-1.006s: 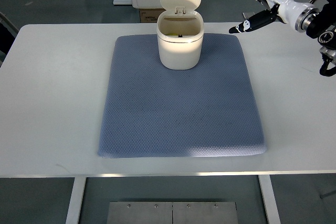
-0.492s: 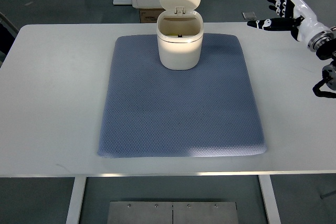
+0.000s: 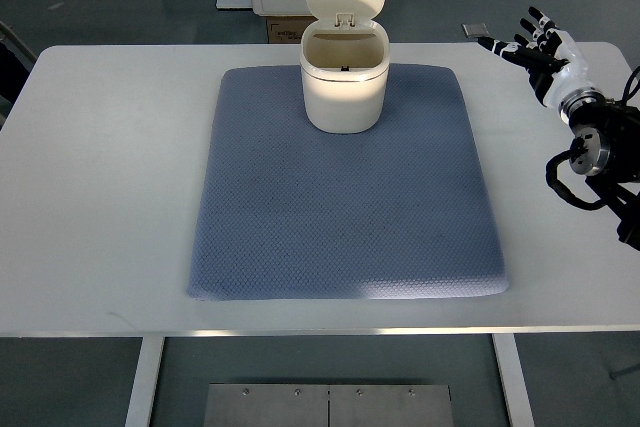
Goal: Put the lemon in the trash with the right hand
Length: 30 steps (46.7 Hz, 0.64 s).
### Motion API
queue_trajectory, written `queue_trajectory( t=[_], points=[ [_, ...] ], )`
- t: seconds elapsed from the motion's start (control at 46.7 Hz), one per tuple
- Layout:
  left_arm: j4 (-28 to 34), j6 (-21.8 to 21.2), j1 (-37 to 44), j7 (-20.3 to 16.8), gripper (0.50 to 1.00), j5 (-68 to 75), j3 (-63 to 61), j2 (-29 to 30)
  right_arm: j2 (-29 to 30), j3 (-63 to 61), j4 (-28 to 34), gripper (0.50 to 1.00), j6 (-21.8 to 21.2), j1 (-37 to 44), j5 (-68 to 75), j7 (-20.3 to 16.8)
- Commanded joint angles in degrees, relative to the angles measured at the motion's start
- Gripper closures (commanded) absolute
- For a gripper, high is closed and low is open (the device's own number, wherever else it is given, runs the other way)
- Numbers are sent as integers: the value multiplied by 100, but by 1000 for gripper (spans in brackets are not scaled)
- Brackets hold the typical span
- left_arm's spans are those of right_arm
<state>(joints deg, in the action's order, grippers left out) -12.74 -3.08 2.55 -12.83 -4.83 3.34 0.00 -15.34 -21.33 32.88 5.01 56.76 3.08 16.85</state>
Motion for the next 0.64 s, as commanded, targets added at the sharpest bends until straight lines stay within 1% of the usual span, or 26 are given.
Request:
queue_trajectory(
  t=[0.0, 0.086, 0.193, 0.621],
  points=[
    [0, 0, 0, -1, 500, 0, 0, 0, 188, -231, -203, 500, -123, -104, 0, 38],
    [0, 0, -9, -1, 500, 0, 0, 0, 312, -503, -449, 500, -184, -209, 0, 82],
    [0, 0, -9, -1, 500, 0, 0, 0, 391, -671, -607, 500, -264, -271, 0, 90],
    [0, 0, 0, -1, 500, 0, 0, 0, 391, -627, -625, 500, -299, -491, -9, 90]
  ],
)
